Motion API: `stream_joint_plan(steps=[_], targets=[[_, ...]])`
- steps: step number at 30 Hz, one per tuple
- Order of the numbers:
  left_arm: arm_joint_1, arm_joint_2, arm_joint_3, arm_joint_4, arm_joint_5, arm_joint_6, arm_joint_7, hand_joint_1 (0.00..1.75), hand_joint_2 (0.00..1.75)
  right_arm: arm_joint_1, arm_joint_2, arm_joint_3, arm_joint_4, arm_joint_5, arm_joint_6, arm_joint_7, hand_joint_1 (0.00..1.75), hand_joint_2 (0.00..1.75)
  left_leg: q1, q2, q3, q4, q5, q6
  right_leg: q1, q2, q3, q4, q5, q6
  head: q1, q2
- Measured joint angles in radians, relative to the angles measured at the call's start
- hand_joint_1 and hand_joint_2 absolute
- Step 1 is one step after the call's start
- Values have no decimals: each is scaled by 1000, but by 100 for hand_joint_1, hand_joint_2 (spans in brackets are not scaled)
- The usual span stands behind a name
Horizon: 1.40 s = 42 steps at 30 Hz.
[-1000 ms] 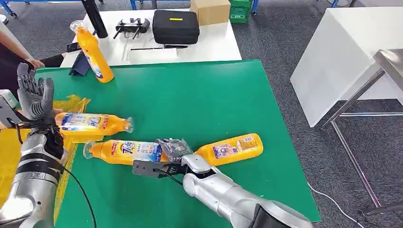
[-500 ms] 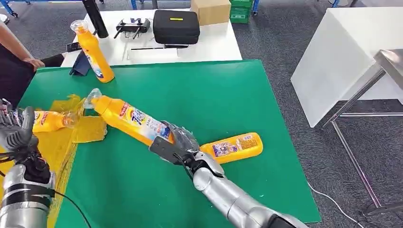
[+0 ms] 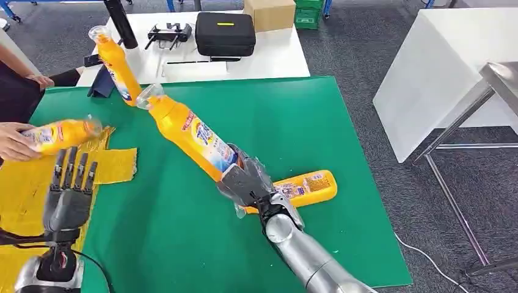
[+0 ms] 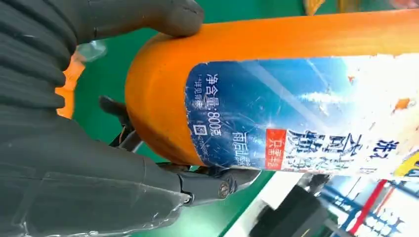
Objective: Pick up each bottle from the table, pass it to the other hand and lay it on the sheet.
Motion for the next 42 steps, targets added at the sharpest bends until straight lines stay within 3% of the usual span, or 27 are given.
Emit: stream_joint_plan(steps=[12, 24, 37, 38, 39, 40, 41, 42], targets=[[80, 23, -198, -126, -60, 46, -40, 0, 175, 15, 44, 90, -74, 32, 48, 20, 175, 175, 1, 0, 0, 0, 0, 0, 0, 0, 0, 0, 0, 0, 0, 0], [106, 37, -213, -148, -59, 66, -54, 0, 175, 51, 74, 243, -91, 44, 77, 34, 175, 175, 1, -1, -1, 0, 0, 0, 0, 0, 0, 0, 0, 0, 0, 0], [112, 47, -222, -156, -73, 90, -56, 0, 175, 48, 95, 319, -1, 21, 100, 11, 175, 175, 1, 0, 0, 0, 0, 0, 0, 0, 0, 0, 0, 0, 0, 0], [112, 48, -225, -156, -75, 92, -57, 110, 175, 45, 95, 322, 6, 19, 100, 9, 175, 175, 1, 0, 0, 0, 0, 0, 0, 0, 0, 0, 0, 0, 0, 0], [111, 49, -226, -157, -78, 93, -57, 143, 175, 42, 96, 326, 14, 18, 100, 8, 175, 175, 1, 0, 0, 0, 0, 0, 0, 0, 0, 0, 0, 0, 0, 0], [112, 50, -226, -158, -80, 94, -58, 131, 175, 41, 96, 327, 19, 17, 100, 7, 175, 175, 1, 0, 0, 0, 0, 0, 0, 0, 0, 0, 0, 0, 0, 0], [112, 51, -227, -158, -83, 96, -61, 49, 175, 40, 96, 328, 23, 16, 100, 7, 175, 175, 1, -1, 0, 0, 0, 0, 0, 0, 0, 0, 0, 0, 0, 0], [112, 51, -228, -159, -89, 97, -66, 2, 175, 40, 96, 329, 25, 13, 101, 7, 175, 175, 1, -1, 0, 0, 0, 0, 0, 0, 0, 0, 0, 0, 0, 0]])
